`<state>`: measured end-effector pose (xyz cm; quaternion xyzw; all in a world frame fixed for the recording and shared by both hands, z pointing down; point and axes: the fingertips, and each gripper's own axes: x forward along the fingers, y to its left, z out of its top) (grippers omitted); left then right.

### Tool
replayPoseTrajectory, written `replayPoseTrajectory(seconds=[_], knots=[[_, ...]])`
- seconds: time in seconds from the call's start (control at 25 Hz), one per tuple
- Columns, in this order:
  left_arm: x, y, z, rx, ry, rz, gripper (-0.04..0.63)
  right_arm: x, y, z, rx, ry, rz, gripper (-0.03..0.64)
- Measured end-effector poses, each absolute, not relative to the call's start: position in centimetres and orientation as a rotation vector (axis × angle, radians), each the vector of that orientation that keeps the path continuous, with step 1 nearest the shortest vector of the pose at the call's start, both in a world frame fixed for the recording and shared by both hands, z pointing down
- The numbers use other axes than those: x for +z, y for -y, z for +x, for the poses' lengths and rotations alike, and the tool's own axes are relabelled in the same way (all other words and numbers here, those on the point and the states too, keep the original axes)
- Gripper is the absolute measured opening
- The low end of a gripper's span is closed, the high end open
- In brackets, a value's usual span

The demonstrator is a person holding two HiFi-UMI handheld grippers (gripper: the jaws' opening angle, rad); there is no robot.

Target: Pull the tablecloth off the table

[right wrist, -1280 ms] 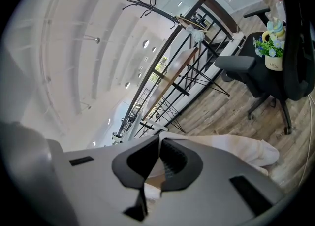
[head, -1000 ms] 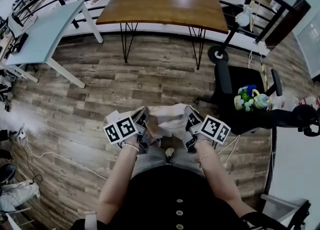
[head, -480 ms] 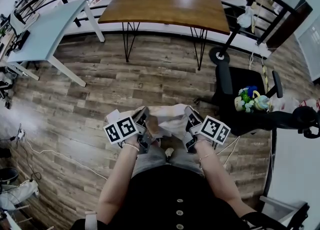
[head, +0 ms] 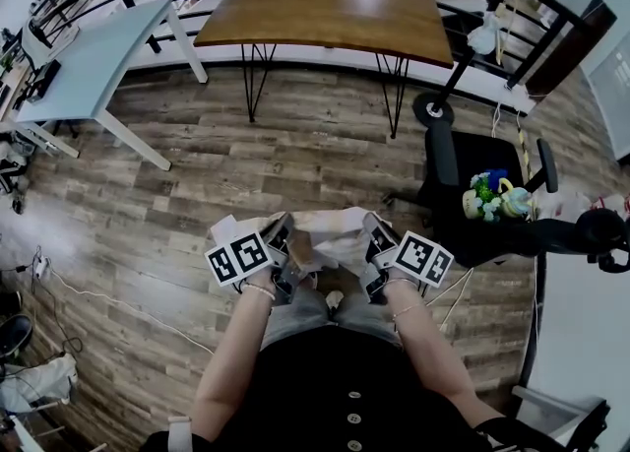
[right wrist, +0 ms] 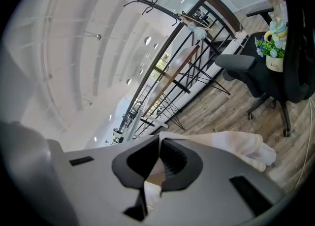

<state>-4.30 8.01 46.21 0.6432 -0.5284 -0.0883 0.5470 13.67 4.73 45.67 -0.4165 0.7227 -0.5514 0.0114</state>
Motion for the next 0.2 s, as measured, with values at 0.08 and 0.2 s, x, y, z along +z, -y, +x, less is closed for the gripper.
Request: replayPoseTrajectory(seconds=[0.08,0.2], knots=[[46.30,-8.08,-4.09,-0.208,1.253,1.521,0.017,45.79,-4.78,13.89,-1.723,-2.255,-1.299,0.028],[46.40,-8.18,-3.84,-0.206,1.251,1.518,0.017,45.95,-4.87,14.17,-1.732,-2.251,-1.302,0.027]])
